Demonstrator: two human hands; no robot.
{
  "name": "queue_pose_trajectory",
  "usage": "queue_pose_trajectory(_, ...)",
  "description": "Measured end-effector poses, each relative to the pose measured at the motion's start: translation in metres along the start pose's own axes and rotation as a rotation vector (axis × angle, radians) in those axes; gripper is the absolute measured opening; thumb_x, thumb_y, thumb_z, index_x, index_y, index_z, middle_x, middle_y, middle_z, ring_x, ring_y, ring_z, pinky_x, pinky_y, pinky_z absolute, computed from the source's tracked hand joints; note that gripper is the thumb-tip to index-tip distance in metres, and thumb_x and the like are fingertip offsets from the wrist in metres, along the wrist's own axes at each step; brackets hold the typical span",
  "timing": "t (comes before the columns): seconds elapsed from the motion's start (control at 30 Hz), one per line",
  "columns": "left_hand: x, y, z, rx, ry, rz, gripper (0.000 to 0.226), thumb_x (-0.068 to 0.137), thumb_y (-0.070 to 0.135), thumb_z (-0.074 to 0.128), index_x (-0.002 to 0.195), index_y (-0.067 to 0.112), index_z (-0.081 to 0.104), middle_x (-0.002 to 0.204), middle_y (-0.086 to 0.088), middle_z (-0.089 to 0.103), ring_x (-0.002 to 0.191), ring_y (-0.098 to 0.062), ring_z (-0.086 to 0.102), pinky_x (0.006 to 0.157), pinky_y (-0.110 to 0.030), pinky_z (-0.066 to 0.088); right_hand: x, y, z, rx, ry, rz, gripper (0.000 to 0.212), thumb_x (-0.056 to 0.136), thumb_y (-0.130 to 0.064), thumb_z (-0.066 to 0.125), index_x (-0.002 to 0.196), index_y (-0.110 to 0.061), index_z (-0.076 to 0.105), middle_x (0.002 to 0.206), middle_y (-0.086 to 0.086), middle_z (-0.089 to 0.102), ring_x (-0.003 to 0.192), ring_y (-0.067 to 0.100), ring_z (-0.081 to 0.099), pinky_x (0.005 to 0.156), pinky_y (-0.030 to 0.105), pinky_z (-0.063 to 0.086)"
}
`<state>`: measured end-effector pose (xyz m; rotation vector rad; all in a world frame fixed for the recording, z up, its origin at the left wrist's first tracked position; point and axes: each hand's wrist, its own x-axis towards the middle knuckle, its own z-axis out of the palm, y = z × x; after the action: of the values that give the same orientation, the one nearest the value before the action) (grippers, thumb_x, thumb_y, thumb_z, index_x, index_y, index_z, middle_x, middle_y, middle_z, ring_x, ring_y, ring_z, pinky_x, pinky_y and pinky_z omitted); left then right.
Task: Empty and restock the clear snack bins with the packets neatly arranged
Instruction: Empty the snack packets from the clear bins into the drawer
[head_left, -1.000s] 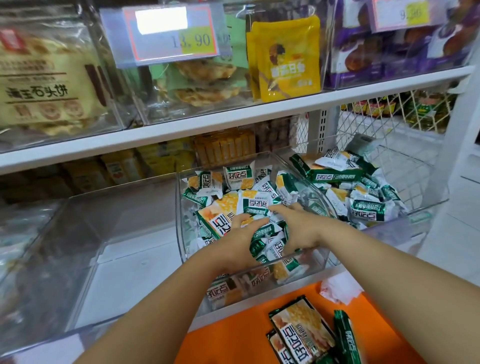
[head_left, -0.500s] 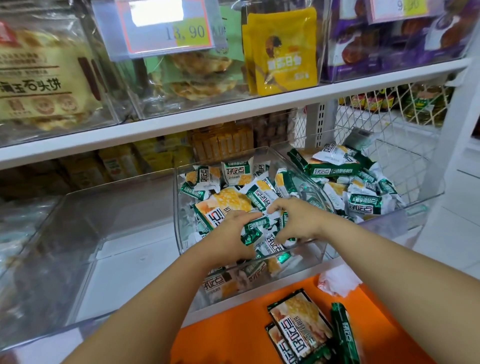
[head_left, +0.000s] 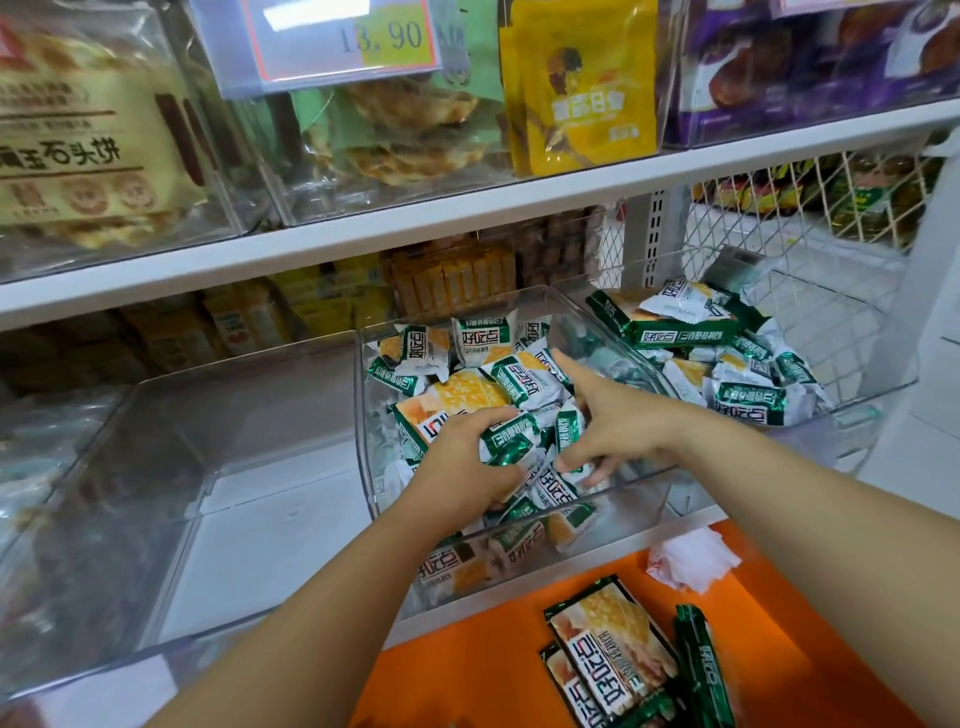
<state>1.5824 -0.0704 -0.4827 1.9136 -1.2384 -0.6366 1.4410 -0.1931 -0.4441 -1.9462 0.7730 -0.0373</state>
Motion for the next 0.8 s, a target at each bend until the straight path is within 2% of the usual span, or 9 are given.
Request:
queue_pose_trajectory(0.23, 0.002, 0.009, 0.002, -0.068, -0.032, -0.064, 0.064, 0.085, 0.008, 0.07, 0.139, 0.031, 0.045, 0.146, -0.003, 0.035, 0.071, -0.023, 0.066, 0.063, -0.035, 0.06, 0.018, -0.023, -0.005, -0.164, -0.158, 0.124, 0.118, 0.078, 0.005, 0.073, 0.145, -0.053, -0.004, 0.159, 0.015, -0.011, 0.105, 0.042, 0.063, 0.082, 0.05, 0.056)
queue_pose_trajectory(0.3, 0.004, 0.009, 0.001, -0.078, -0.047, -0.075, 0.07, 0.085, 0.008, 0.07, 0.142, 0.033, 0.039, 0.149, 0.0, 0.031, 0.088, -0.029, 0.067, 0.07, -0.038, 0.06, 0.021, -0.023, -0.006, -0.14, -0.178, 0.112, 0.115, 0.077, 0.007, 0.072, 0.147, -0.05, 0.002, 0.16, 0.007, -0.013, 0.129, 0.043, 0.043, 0.076, 0.048, 0.058)
queue_pose_trajectory(0.37, 0.007, 0.011, 0.0, -0.034, -0.077, -0.061, 0.083, 0.083, 0.009, 0.071, 0.148, 0.038, 0.027, 0.152, 0.0, 0.03, 0.115, -0.037, 0.057, 0.083, -0.043, 0.056, 0.019, -0.022, -0.005, -0.137, -0.17, 0.089, 0.108, 0.078, 0.008, 0.071, 0.148, -0.046, 0.009, 0.16, 0.001, -0.008, 0.136, 0.041, 0.034, 0.071, 0.043, 0.06)
queue_pose_trajectory(0.43, 0.011, 0.018, -0.002, -0.004, -0.137, -0.072, 0.095, 0.083, 0.006, 0.069, 0.15, 0.042, 0.012, 0.158, 0.001, 0.02, 0.122, -0.038, 0.052, 0.083, -0.041, 0.056, 0.017, -0.019, -0.005, -0.154, -0.159, 0.07, 0.106, 0.078, 0.006, 0.071, 0.148, -0.045, 0.012, 0.16, 0.0, -0.004, 0.128, 0.039, 0.045, 0.068, 0.038, 0.06)
queue_pose_trajectory(0.5, 0.015, 0.027, -0.008, -0.037, -0.22, -0.121, 0.099, 0.085, 0.002, 0.067, 0.149, 0.047, 0.006, 0.16, 0.001, 0.01, 0.101, -0.028, 0.064, 0.067, -0.031, 0.057, 0.016, -0.014, -0.006, -0.151, -0.143, 0.051, 0.106, 0.078, 0.004, 0.073, 0.149, -0.045, 0.011, 0.16, 0.0, -0.003, 0.121, 0.036, 0.052, 0.065, 0.034, 0.061)
queue_pose_trajectory(0.57, 0.02, 0.034, -0.014, -0.086, -0.28, -0.175, 0.099, 0.085, -0.001, 0.067, 0.147, 0.05, 0.01, 0.161, 0.002, 0.004, 0.083, -0.016, 0.065, 0.067, -0.034, 0.06, 0.016, -0.009, -0.006, -0.122, -0.133, 0.034, 0.107, 0.076, 0.003, 0.074, 0.149, -0.044, 0.012, 0.161, 0.0, -0.003, 0.122, 0.034, 0.052, 0.067, 0.035, 0.061)
queue_pose_trajectory(0.67, 0.021, 0.036, -0.015, -0.09, -0.29, -0.177, 0.095, 0.083, -0.002, 0.069, 0.147, 0.047, 0.019, 0.16, 0.003, 0.005, 0.093, -0.016, 0.063, 0.074, -0.041, 0.06, 0.012, -0.005, -0.007, -0.104, -0.125, 0.0, 0.104, 0.076, 0.002, 0.075, 0.149, -0.044, 0.016, 0.16, 0.0, 0.001, 0.119, 0.028, 0.054, 0.063, 0.029, 0.059)
queue_pose_trajectory(0.73, 0.018, 0.034, -0.013, -0.057, -0.26, -0.113, 0.09, 0.083, 0.0, 0.07, 0.148, 0.042, 0.024, 0.16, 0.003, 0.009, 0.092, -0.008, 0.059, 0.069, -0.03, 0.06, 0.007, -0.003, -0.007, -0.137, -0.099, -0.043, 0.101, 0.077, -0.001, 0.076, 0.149, -0.043, 0.018, 0.16, 0.002, 0.007, 0.101, 0.02, 0.063, 0.056, 0.021, 0.054)
queue_pose_trajectory(0.8, 0.012, 0.032, -0.012, 0.018, -0.216, -0.025, 0.086, 0.084, 0.006, 0.07, 0.149, 0.039, 0.024, 0.16, 0.005, 0.014, 0.098, 0.0, 0.048, 0.063, -0.01, 0.053, 0.001, -0.001, -0.008, -0.191, -0.037, -0.097, 0.099, 0.077, -0.006, 0.077, 0.15, -0.04, 0.018, 0.158, 0.001, 0.015, 0.094, 0.016, 0.065, 0.062, 0.018, 0.052)
